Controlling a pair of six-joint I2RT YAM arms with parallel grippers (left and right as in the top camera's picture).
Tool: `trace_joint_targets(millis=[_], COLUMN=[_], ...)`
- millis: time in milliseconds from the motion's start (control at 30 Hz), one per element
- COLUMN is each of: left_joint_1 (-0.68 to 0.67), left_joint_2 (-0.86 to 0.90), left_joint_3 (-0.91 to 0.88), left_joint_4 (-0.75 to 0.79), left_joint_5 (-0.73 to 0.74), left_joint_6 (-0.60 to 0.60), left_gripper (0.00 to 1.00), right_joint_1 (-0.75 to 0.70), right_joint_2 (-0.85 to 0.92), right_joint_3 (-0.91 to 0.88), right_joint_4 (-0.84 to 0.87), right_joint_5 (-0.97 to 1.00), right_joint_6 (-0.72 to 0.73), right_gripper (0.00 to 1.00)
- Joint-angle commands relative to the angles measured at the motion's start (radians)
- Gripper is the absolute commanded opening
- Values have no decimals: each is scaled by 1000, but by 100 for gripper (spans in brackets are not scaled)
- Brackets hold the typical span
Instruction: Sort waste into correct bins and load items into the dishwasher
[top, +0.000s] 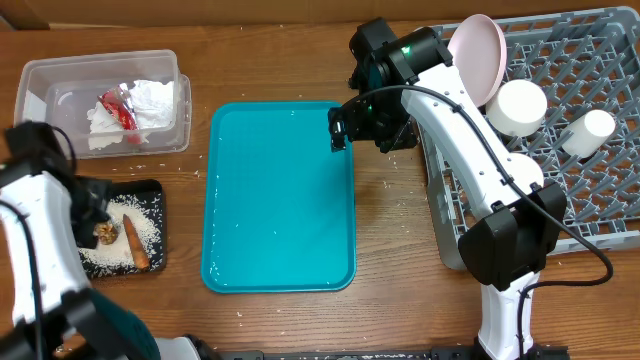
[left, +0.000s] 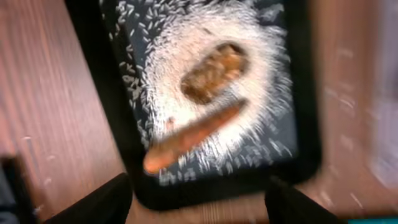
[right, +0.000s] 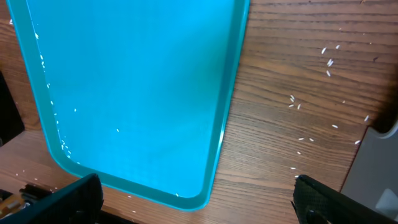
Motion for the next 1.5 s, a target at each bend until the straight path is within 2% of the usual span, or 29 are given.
trace_joint_targets(millis=[0,133,333,367,400,600,900,1133,1467], left_joint_1=[5,5,5,6,6,5,5,5,5], left_joint_2=[-135,-268,-506,-537,-555,-599,-570,-547,-516], left_joint_3=[120,128,128,128,127,126,125,125,125], left_joint_4=[-71,-94,-52,-51,-52,-135,-192,-192,-192], left_joint_5=[107,120,63,49,45,47,46,46,46], left_joint_6=[168,176,175,171,171,172,172,172,172], left_gripper=[71,72,73,91,100,100,100,100,100], right_joint_1=[-3,-3,-3,-3,-3,-3,-3,-3,-3], right_joint_2=[-22,-22,-23,-24,-27,-93,-414,-677,-800], right_joint_3=[18,18,18,18,18,18,18,15,15], right_joint_4=[5,3,-18,-23,-27,-30,-116,-116,-116], right_joint_5=[7,-23,-39,-39,-39,-16,266,178,20], right_joint_6=[2,1,2,3,6,28,57,57,31], right_gripper=[100,100,100,100,100,100,100,100,100])
